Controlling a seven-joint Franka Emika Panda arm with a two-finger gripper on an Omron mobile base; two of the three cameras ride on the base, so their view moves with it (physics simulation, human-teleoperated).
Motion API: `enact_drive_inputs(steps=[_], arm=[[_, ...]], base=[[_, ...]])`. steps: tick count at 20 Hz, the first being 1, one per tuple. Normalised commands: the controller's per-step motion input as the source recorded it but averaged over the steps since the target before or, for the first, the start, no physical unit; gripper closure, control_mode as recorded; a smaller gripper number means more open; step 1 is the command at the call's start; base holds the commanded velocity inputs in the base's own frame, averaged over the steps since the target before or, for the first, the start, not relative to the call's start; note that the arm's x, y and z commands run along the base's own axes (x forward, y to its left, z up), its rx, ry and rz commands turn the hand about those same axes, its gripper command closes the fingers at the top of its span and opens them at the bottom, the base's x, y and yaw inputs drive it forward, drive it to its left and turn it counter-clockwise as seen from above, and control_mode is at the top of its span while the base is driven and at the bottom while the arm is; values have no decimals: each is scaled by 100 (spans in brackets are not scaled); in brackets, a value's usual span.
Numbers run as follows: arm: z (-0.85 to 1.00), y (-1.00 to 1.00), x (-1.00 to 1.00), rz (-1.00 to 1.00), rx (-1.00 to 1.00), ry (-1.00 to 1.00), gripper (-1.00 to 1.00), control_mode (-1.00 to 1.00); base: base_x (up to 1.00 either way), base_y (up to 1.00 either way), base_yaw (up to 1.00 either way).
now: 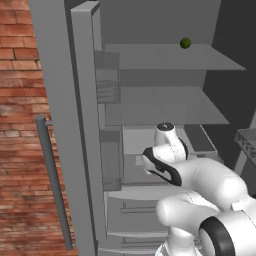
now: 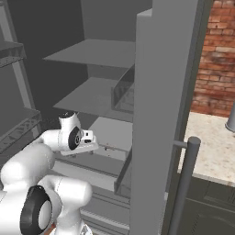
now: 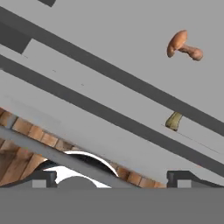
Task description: Place the mushrooms inside the fridge drawer. Close the drawer after placing the vegetables.
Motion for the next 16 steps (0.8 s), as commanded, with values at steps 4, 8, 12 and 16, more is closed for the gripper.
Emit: enact_drive_inputs(steps=[4, 8, 12, 16], arm=[[-11, -32, 54, 0, 1, -8, -100, -100], [-11, -14, 58, 0, 1, -9, -100, -100], [-1, -7, 63, 0, 0, -8, -100, -100], [-3, -1, 63, 0, 0, -6, -100, -100]], base=[[0, 0, 0], [0, 0, 0], [0, 0, 0], [0, 0, 0]])
